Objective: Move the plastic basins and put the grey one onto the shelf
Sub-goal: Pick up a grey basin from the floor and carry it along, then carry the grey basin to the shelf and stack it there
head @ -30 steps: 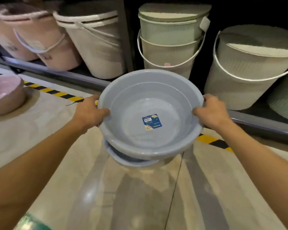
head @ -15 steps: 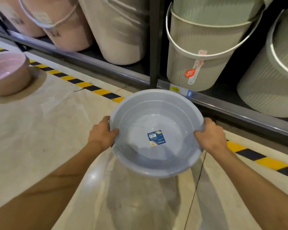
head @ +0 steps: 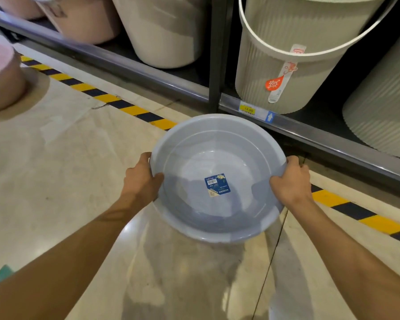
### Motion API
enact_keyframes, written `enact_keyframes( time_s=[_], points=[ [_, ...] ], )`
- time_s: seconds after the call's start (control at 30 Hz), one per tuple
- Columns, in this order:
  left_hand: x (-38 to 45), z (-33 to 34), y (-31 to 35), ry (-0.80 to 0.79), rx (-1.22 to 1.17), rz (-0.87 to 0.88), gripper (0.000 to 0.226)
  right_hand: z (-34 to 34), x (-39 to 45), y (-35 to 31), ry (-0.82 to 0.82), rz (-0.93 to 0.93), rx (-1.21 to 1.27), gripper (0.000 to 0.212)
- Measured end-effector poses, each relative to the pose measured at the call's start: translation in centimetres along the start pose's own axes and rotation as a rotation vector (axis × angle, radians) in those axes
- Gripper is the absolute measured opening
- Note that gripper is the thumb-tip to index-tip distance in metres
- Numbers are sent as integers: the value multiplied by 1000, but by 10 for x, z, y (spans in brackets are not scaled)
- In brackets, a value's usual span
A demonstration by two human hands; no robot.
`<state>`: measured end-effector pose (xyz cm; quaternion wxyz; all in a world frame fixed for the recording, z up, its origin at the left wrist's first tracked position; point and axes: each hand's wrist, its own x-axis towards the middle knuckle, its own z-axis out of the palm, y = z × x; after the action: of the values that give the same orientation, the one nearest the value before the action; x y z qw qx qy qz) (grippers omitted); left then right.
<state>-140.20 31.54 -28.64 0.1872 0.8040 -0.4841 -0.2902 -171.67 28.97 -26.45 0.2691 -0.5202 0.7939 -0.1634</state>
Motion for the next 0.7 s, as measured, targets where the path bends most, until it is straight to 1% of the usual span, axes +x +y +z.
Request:
enact_keyframes(
  time_s=[0.13, 0.23, 0.33, 0.43, 0.57, 0.63, 0.7],
  points=[
    [-3, 9, 0, 11, -60, -52, 52, 9, -5, 7, 14, -29, 69, 46],
    [-4, 10, 2, -13, -114, -111, 48, 10, -4, 7, -16, 2, 96, 46],
    [-5, 7, 3, -39, -80, -106, 40, 7, -3, 4, -7, 18, 81, 45],
    [-11, 0, 6, -45, -73, -103, 35, -4, -2, -5, 45, -40, 95, 45],
    [-31, -35, 12, 28, -97, -111, 38, -34, -17, -34, 34, -84, 88, 44],
    [-53, -70, 21, 46, -101, -124, 40, -56, -36, -57, 13, -87, 83, 46],
    [-83, -121, 39, 52, -91, -149, 41, -89, -62, -88, -16, -96, 81, 49]
  ],
)
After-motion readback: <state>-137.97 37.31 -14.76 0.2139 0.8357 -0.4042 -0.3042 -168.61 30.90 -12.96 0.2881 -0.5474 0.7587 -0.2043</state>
